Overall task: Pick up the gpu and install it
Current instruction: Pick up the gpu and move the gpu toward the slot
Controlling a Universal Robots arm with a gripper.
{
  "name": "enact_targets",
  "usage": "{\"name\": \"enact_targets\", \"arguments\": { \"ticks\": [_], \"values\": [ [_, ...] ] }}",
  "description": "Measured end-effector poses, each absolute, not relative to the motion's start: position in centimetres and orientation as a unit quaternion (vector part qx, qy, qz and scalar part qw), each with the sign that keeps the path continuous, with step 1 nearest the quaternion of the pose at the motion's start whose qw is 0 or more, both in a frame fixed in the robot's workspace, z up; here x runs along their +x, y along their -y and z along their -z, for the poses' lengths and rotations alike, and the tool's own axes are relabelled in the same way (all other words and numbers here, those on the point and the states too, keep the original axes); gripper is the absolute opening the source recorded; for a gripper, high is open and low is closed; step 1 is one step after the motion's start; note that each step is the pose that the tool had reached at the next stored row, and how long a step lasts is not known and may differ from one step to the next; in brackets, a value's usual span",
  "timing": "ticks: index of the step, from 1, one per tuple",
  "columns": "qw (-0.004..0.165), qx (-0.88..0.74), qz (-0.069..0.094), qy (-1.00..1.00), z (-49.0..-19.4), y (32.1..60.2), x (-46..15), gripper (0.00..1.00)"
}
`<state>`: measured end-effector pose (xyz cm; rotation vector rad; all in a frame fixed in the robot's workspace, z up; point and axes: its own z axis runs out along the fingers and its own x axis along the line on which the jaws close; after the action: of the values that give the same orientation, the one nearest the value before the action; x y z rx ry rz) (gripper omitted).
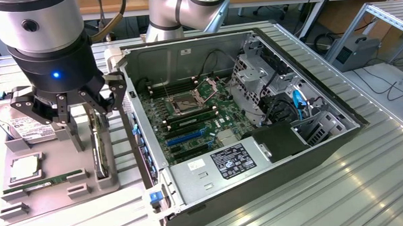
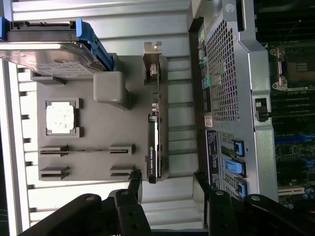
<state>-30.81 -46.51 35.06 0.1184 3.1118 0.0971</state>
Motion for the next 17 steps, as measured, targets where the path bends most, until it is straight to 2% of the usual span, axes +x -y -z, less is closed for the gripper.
{"name": "enact_targets", "arguments": {
  "ticks": [17],
  "values": [
    [0.013, 0.038, -0.031, -0.999, -34.71, 46.51, -30.81, 0.54]
  ]
}}
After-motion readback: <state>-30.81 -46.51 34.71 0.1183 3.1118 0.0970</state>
